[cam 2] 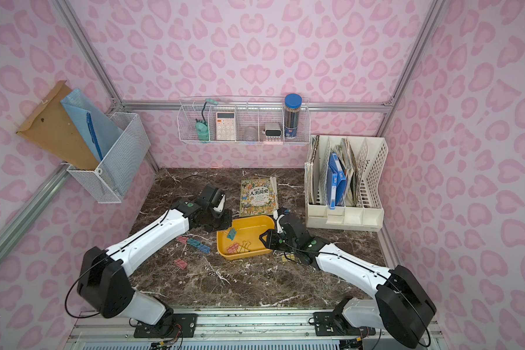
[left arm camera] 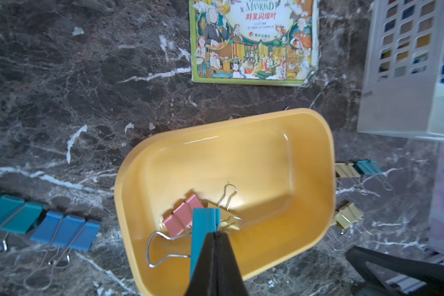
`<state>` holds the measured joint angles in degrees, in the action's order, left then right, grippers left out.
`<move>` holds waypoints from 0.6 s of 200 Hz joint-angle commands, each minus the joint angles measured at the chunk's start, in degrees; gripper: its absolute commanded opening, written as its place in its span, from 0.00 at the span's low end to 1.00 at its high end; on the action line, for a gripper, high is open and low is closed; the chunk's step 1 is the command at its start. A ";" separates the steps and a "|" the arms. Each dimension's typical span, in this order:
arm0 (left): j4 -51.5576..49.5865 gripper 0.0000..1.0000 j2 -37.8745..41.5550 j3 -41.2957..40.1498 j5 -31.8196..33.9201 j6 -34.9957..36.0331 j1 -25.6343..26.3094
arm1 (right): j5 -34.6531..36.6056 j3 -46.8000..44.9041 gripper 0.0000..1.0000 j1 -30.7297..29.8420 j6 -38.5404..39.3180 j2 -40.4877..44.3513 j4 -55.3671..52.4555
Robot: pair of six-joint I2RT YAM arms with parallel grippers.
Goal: Take out the binder clips from the storage box
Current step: Pick up the binder clip from the storage box, then place the binder clip at the center of the board.
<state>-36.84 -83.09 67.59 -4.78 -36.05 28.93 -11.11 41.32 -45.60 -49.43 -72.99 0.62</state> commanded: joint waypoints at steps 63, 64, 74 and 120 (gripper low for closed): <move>-4.54 0.00 36.90 -21.79 22.55 -31.62 -0.10 | 20.63 3.33 0.38 -13.36 5.16 -0.92 6.39; -4.95 0.00 37.28 -21.97 22.81 -32.02 -0.10 | 20.79 3.33 0.39 -13.46 5.19 -0.97 6.44; -7.44 0.00 40.28 -24.12 25.01 -35.41 -0.10 | 22.68 3.21 0.37 -14.41 5.32 -0.97 6.76; -9.13 0.00 44.45 -32.09 26.77 -46.32 -0.10 | 28.49 -0.53 0.35 -14.77 3.77 0.83 9.72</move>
<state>-43.53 -38.96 37.10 20.05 -73.80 28.88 11.84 42.85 -60.75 -44.36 -73.38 7.16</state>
